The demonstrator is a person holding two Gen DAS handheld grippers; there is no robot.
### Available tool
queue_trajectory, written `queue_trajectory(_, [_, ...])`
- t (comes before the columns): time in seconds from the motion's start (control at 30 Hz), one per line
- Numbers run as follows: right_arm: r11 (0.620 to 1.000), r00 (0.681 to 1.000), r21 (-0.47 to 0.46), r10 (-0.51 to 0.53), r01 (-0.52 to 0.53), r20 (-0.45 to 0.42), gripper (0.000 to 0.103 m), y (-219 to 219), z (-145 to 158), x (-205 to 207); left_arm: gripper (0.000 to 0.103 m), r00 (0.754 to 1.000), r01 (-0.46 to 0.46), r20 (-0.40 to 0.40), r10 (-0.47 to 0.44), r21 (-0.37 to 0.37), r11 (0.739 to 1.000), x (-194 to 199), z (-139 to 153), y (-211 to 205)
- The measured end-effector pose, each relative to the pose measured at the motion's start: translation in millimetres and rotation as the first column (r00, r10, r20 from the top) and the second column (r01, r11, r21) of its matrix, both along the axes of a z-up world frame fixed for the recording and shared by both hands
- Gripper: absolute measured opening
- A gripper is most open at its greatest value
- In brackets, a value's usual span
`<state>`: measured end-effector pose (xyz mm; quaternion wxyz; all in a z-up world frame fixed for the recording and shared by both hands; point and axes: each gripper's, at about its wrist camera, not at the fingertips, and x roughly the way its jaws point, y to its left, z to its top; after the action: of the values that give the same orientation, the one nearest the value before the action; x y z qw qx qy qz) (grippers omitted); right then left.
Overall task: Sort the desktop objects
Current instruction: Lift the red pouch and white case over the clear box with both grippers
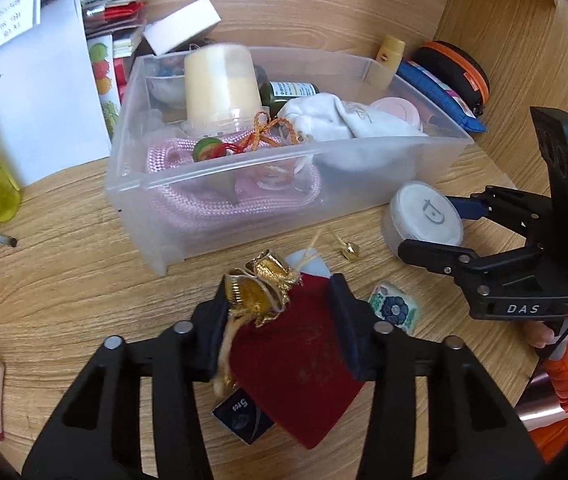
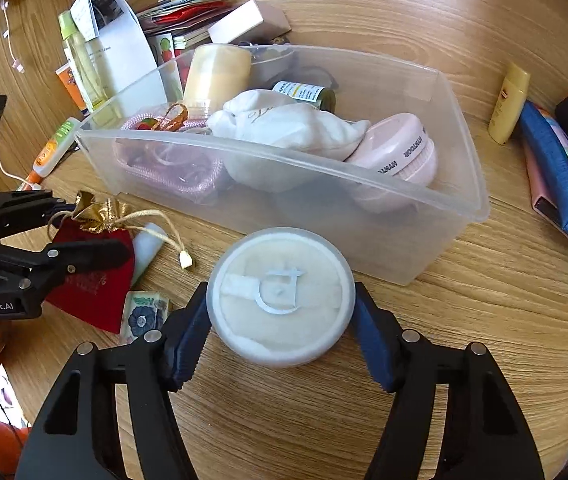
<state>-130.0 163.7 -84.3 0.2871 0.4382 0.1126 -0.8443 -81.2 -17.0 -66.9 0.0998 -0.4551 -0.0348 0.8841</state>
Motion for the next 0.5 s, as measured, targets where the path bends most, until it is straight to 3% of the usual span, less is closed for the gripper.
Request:
queue_trajectory(0.13, [1.0, 1.0, -0.001, 0.006, -0.006, -0.014, 0.063, -2, 2, 2, 0.02, 1.0, -0.021, -0.007, 0.021, 0.021, 1.0, 8, 5, -4])
queue_trajectory(0.5, [0.997, 0.998, -0.072, -0.012, 0.007, -0.06, 0.063, 13, 27, 13, 0.018, 0.992, -0.077, -0.101, 0.081, 0.043, 0.996, 36, 40, -14])
